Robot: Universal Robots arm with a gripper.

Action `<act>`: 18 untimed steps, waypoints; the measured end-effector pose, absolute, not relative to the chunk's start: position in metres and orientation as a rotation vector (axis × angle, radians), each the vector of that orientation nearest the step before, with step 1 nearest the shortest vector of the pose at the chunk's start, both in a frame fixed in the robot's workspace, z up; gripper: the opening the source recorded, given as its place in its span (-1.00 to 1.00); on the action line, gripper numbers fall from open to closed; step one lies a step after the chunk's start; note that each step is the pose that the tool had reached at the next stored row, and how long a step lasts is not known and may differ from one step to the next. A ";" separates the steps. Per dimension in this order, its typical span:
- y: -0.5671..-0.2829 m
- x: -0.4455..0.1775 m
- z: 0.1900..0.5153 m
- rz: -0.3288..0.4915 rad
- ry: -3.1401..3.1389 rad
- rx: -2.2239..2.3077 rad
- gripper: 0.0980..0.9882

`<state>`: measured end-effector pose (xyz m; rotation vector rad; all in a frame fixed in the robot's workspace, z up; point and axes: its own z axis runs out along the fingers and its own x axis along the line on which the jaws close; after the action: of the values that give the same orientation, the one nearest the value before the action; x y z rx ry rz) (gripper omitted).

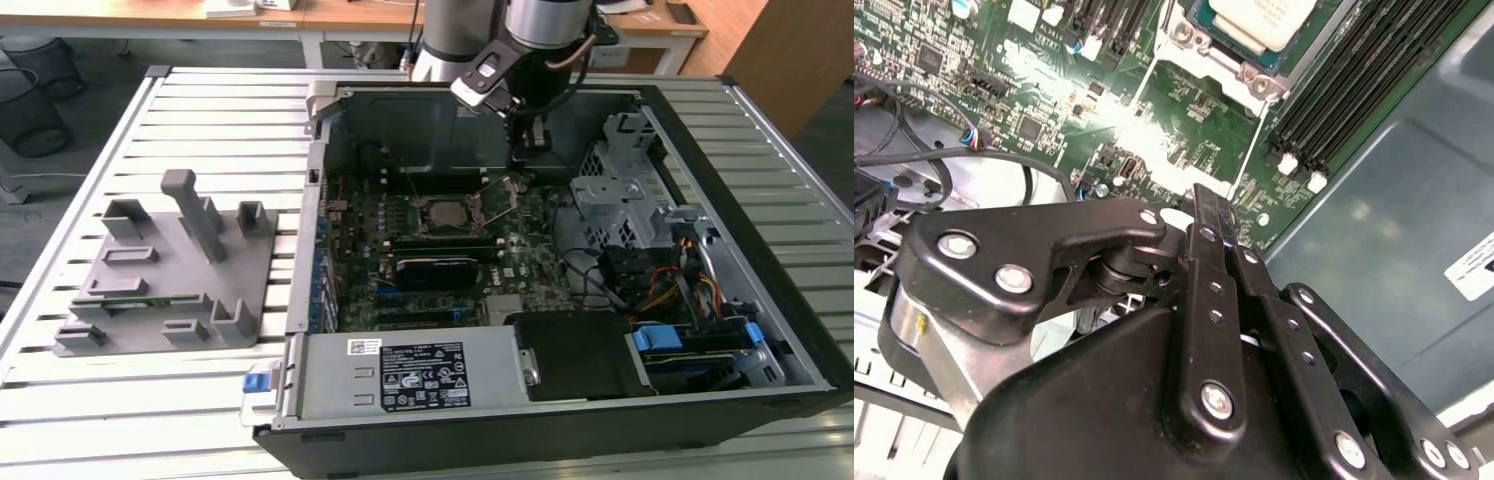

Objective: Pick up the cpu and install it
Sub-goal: 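Close the cpu cover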

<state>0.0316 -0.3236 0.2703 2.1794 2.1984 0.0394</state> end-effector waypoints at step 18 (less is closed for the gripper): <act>-0.331 0.048 0.261 0.008 2.221 2.187 -0.98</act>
<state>0.0481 -0.3308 0.2610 2.1867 2.2206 0.0083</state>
